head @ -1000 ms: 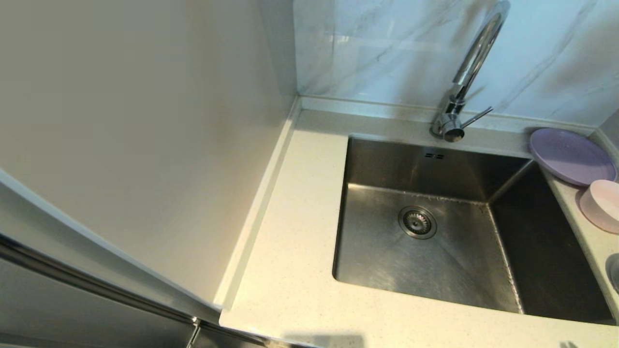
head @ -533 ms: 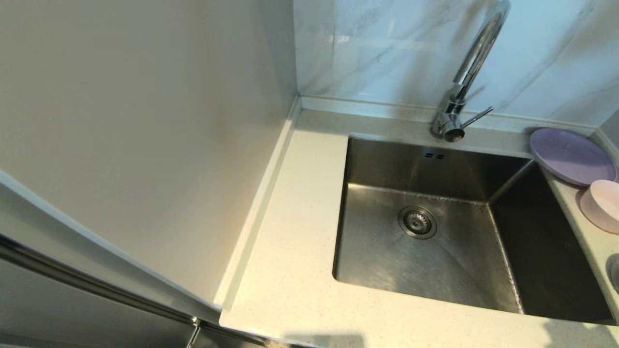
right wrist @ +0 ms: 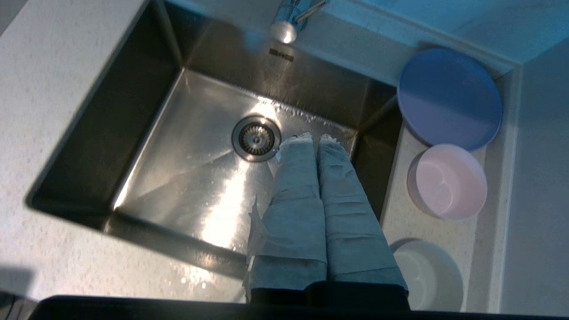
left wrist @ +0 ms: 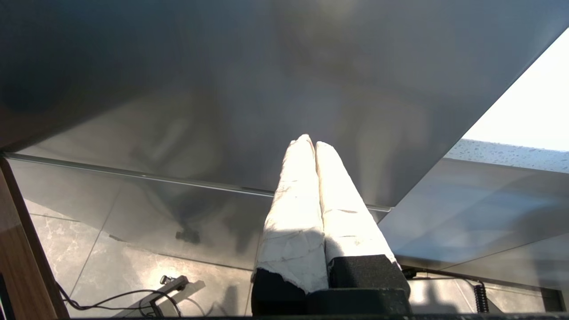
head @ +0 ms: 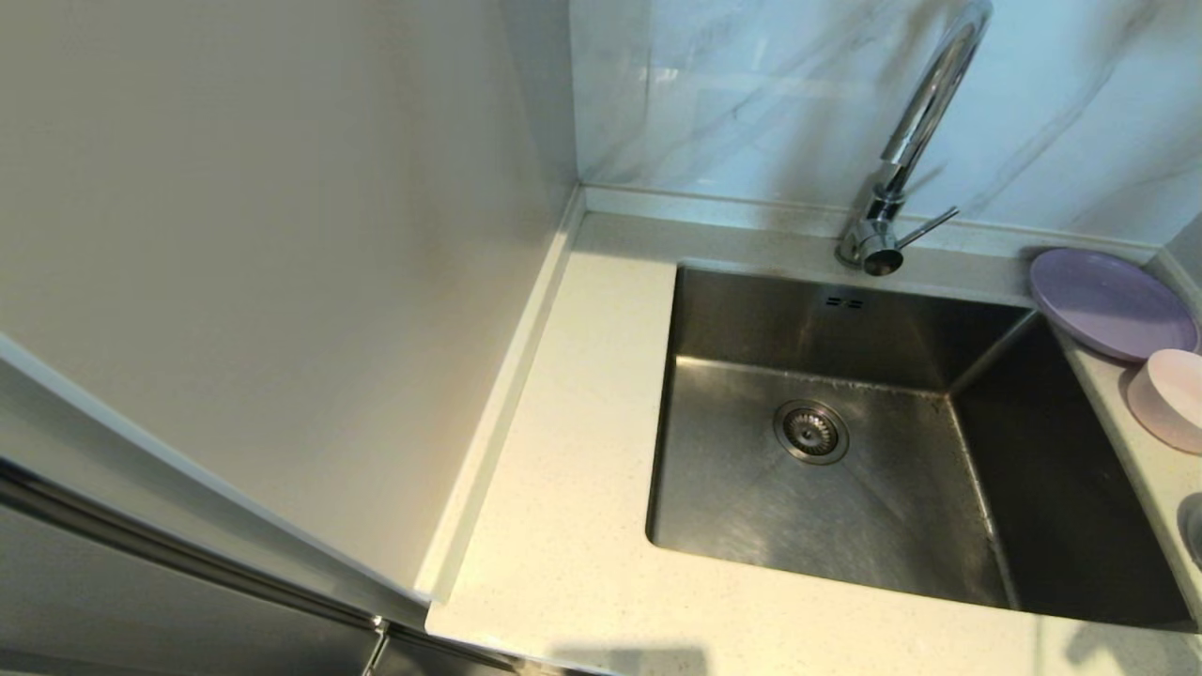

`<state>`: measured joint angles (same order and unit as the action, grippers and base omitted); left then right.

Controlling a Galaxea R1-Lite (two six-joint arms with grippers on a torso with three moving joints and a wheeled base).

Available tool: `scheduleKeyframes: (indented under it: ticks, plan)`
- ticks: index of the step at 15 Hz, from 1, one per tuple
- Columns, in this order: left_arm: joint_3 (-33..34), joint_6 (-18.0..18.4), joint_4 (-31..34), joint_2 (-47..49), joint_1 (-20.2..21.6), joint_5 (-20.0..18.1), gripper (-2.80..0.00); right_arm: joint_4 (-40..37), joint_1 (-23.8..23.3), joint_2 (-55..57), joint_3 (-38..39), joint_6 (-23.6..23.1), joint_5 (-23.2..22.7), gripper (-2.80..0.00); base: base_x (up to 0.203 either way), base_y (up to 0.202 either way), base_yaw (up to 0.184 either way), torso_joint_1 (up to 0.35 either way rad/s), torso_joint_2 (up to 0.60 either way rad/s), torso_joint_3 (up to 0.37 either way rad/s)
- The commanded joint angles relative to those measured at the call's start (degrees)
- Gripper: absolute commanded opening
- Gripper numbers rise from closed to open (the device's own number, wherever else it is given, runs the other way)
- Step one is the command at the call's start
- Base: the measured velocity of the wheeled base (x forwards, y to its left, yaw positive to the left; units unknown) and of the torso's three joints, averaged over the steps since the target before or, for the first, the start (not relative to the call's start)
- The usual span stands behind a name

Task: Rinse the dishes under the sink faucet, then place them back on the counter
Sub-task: Turn on the faucet

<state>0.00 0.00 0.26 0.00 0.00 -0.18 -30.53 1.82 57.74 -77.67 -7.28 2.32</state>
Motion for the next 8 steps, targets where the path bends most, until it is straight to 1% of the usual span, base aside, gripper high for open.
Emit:
scheduleKeyframes:
  ticks: [1, 3, 5, 6, 8]
  plan:
    - [0.00, 0.00, 0.00, 0.00, 0.00, -0.01, -2.80, -1.74, -1.16, 10.57, -9.13, 1.05, 0.09, -2.80, 0.000, 0.000, 0.000, 0.000, 0.00, 0.000]
    - [0.00, 0.00, 0.00, 0.00, 0.00, 0.01, -2.80, -3.43, -2.48, 17.41, -16.38, 3.66, 0.14, -2.80, 0.000, 0.000, 0.000, 0.000, 0.00, 0.000]
    - [0.00, 0.00, 0.00, 0.00, 0.00, 0.00, -2.80, -5.22, -6.05, 23.52, -22.46, 6.65, -0.04, -2.80, 0.000, 0.000, 0.000, 0.000, 0.00, 0.000]
    - [0.00, 0.00, 0.00, 0.00, 0.00, 0.01, -2.80, -5.83, -8.94, 26.00, -24.11, 7.96, -0.42, -2.80, 0.000, 0.000, 0.000, 0.000, 0.00, 0.000]
    - [0.00, 0.00, 0.00, 0.00, 0.00, -0.06, -2.80, -6.12, -13.47, 31.05, -25.62, 9.33, -2.82, -2.80, 0.000, 0.000, 0.000, 0.000, 0.00, 0.000]
